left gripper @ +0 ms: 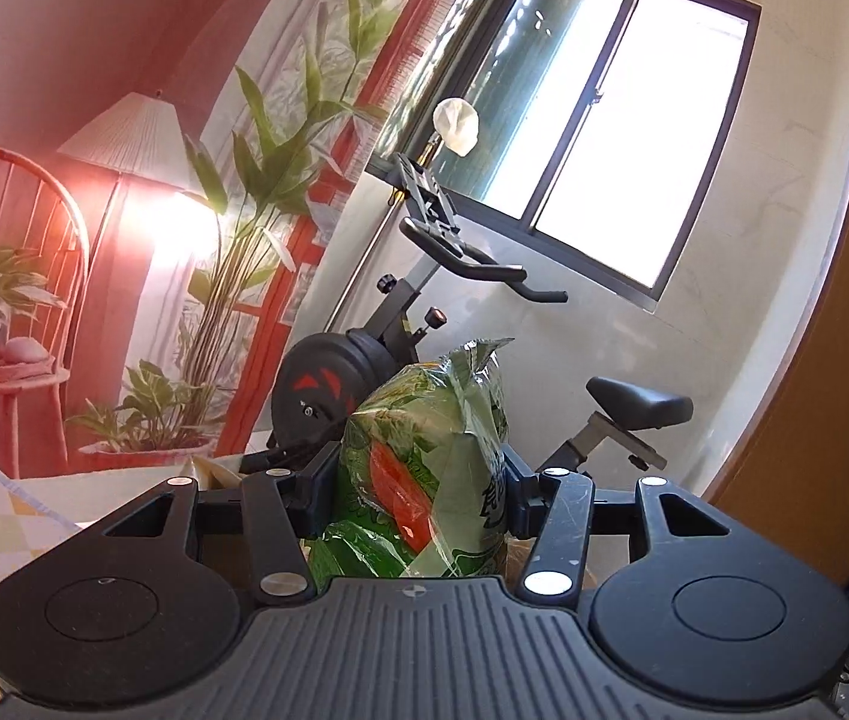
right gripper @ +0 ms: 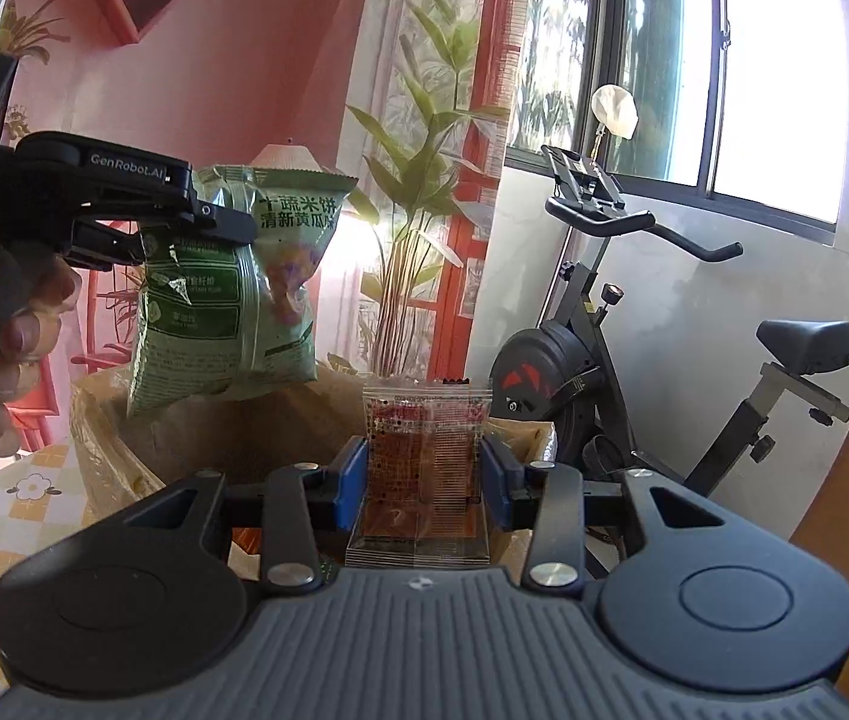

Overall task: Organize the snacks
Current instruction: 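Carry both packets over the box and open both tools to drop them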

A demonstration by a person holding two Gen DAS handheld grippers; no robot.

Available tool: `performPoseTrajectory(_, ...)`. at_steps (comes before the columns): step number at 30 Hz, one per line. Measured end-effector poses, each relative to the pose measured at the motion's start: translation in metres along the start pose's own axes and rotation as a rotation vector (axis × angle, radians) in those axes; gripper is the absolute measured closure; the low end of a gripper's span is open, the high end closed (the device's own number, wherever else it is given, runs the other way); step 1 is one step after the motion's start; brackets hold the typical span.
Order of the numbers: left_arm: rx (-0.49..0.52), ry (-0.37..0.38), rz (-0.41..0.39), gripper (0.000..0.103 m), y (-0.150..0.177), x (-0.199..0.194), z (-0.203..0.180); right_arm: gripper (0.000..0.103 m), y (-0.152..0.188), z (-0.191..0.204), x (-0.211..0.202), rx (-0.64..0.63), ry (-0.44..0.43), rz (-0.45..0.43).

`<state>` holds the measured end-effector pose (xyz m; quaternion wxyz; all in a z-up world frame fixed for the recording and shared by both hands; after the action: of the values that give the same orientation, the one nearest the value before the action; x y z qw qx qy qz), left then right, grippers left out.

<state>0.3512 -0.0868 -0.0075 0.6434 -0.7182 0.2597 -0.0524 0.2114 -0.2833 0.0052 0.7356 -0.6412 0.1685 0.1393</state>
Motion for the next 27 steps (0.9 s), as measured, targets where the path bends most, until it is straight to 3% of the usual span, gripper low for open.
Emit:
performPoseTrajectory(6,0.022,-0.071,0.135,0.046,0.033,0.015,0.021,0.061,0.004,-0.008,0.017,0.018,0.012,0.023)
performPoseTrajectory(8,0.011,-0.079,0.160,0.041,0.036,0.011,0.029,0.061,0.004,-0.009,0.022,0.025,0.010,0.028)
performPoseTrajectory(9,0.013,-0.075,0.167,0.033,0.036,0.009,0.032,0.061,0.004,-0.009,0.027,0.029,0.010,0.035)
performPoseTrajectory(10,0.027,-0.081,0.169,0.028,0.035,0.005,0.033,0.061,0.003,-0.008,0.031,0.032,0.009,0.039)
performPoseTrajectory(15,0.079,-0.120,0.162,0.026,0.025,-0.007,0.038,0.058,-0.002,-0.008,0.053,0.069,0.018,0.056)
performPoseTrajectory(20,0.122,-0.160,0.165,0.023,0.017,-0.017,0.036,0.037,-0.006,-0.008,0.070,0.091,0.020,0.100)
performPoseTrajectory(27,0.178,-0.209,0.196,0.021,0.018,-0.039,0.031,0.037,0.003,-0.004,0.050,0.093,-0.007,0.124)
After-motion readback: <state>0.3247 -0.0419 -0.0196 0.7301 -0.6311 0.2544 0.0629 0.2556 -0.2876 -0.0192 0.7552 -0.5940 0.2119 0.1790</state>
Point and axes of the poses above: each gripper's, at about its wrist camera, not at the fingertips, and x roughly the way its jaws point, z to its left, y to its underside, the point moved 5 cm from there along x, roughly the way its jaws point, and after that the axes turned 14 degrees about x, right-handed, at the moved point
